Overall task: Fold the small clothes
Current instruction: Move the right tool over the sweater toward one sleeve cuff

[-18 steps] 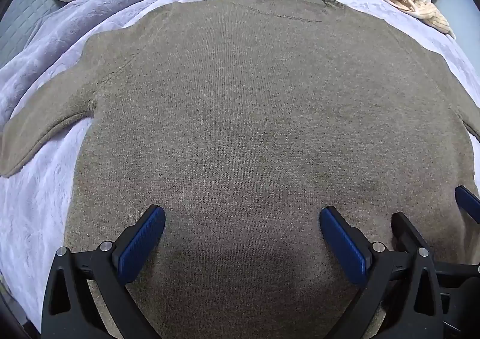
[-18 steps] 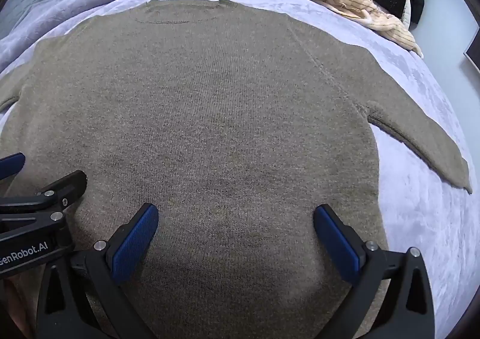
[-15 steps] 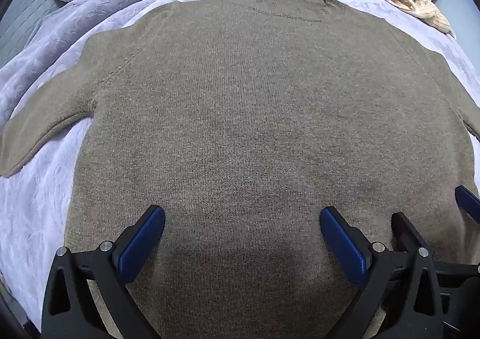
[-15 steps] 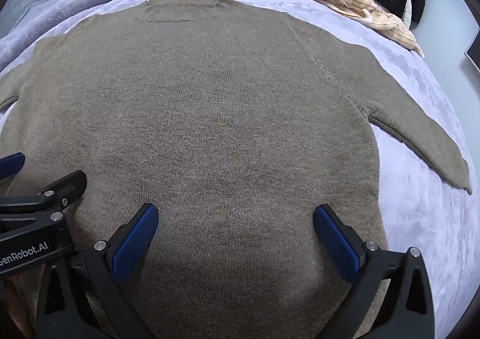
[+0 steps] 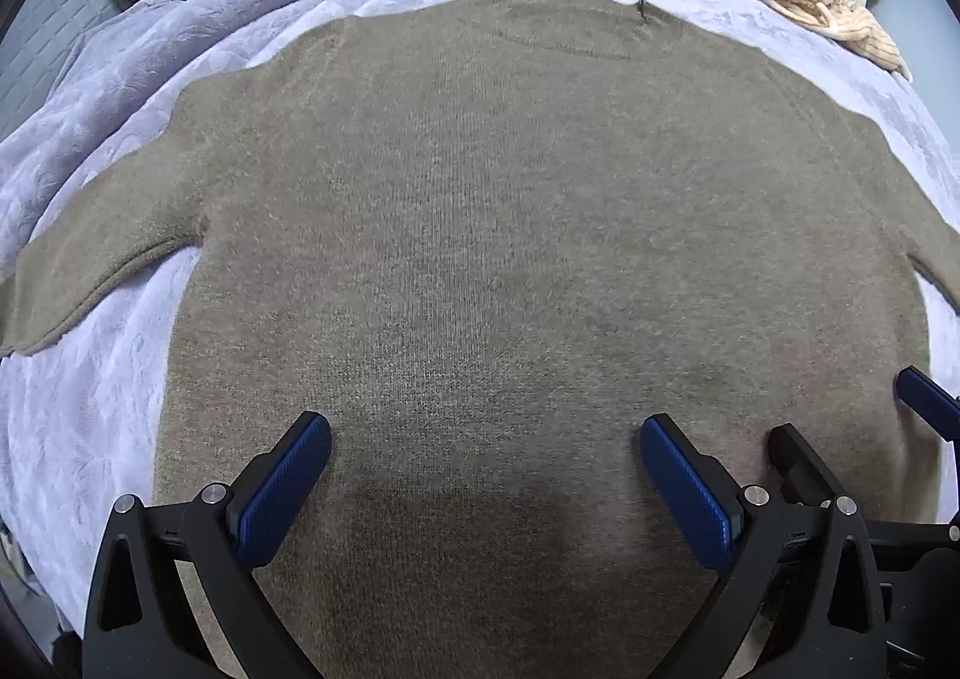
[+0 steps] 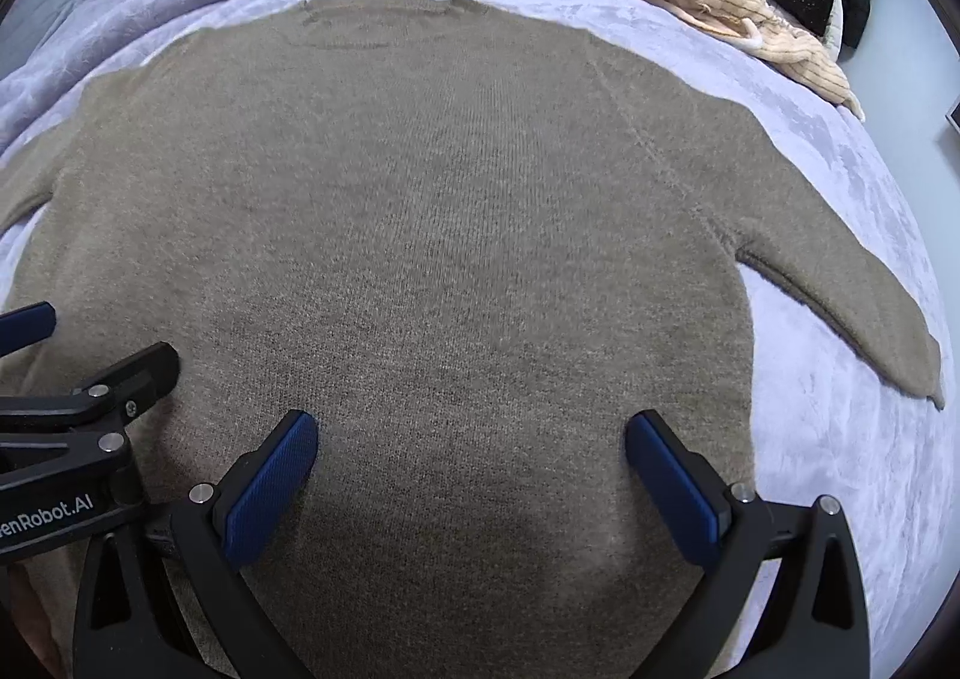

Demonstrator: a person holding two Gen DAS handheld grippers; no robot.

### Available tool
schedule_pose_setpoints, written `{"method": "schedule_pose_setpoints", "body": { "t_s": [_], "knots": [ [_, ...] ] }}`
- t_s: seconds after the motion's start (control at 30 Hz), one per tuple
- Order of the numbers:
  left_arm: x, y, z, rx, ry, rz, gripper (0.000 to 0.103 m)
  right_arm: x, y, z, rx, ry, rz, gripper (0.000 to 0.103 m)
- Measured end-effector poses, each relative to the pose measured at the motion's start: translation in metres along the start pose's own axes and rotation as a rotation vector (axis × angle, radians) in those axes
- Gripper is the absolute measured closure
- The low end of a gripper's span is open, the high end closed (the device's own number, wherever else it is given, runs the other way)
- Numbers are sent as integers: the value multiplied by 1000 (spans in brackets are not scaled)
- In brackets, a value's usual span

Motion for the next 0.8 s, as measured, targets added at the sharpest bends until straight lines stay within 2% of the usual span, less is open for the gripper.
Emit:
{"method": "schedule_pose_setpoints", "body": {
  "t_s": [0.3, 0.33, 0.4, 0.43, 0.8],
  "knots": [
    [-10, 25, 19, -1, 19, -11, 0, -48, 27, 15, -82, -81, -23, 0],
    [-14, 26, 16, -8, 7, 8, 0, -50, 30, 17, -88, -85, -27, 0],
    [-19, 30, 23, -18, 9, -14, 0, -62, 35, 24, -104, -98, -33, 0],
    [-28, 34, 22, -16, 2, 7, 0, -66, 38, 26, -112, -102, -34, 0],
    [-78, 46, 64, -59, -42, -19, 0, -112, 53, 47, -163, -171, -53, 0]
  ]
}}
Point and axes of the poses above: each gripper's, at about its wrist camera, not at the fingertips, and y roughly against the way its jaws point, x to its left, z to its top, the point moved 8 cm from there along -y, roughly the way its jaws point, and after that the axes turned 3 degrees about -y, right-handed, at the moved point
